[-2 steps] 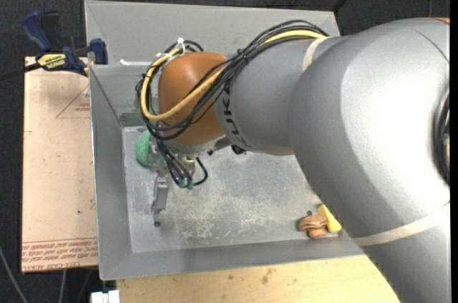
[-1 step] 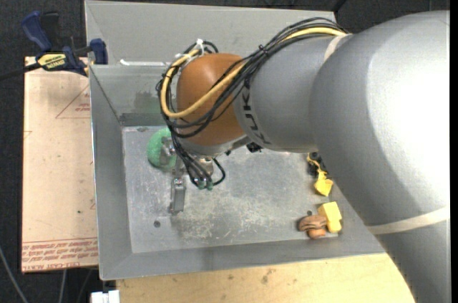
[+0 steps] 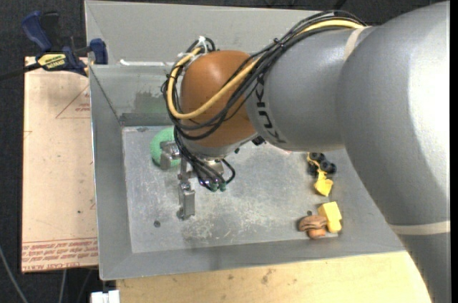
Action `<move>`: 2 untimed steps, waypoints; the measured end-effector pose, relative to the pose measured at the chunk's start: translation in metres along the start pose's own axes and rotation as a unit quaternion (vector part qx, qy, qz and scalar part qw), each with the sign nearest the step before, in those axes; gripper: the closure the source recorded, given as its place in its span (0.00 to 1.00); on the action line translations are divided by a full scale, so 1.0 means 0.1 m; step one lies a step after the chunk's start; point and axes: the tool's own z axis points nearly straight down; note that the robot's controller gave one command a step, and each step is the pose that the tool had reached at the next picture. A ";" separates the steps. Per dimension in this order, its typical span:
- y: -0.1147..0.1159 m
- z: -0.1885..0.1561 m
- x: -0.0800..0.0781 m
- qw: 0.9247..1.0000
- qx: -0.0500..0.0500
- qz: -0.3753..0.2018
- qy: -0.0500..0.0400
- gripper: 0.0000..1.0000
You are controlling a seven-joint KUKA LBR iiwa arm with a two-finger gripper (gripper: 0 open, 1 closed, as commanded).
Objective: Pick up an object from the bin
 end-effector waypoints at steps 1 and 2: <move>-0.56 0.06 -0.43 0.996 -0.002 0.093 -0.003 0.00; -0.70 -0.27 -0.56 0.994 0.003 0.114 0.001 0.00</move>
Offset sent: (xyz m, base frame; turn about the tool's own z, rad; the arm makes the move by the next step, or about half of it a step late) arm 0.0619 -0.0330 0.0559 0.2028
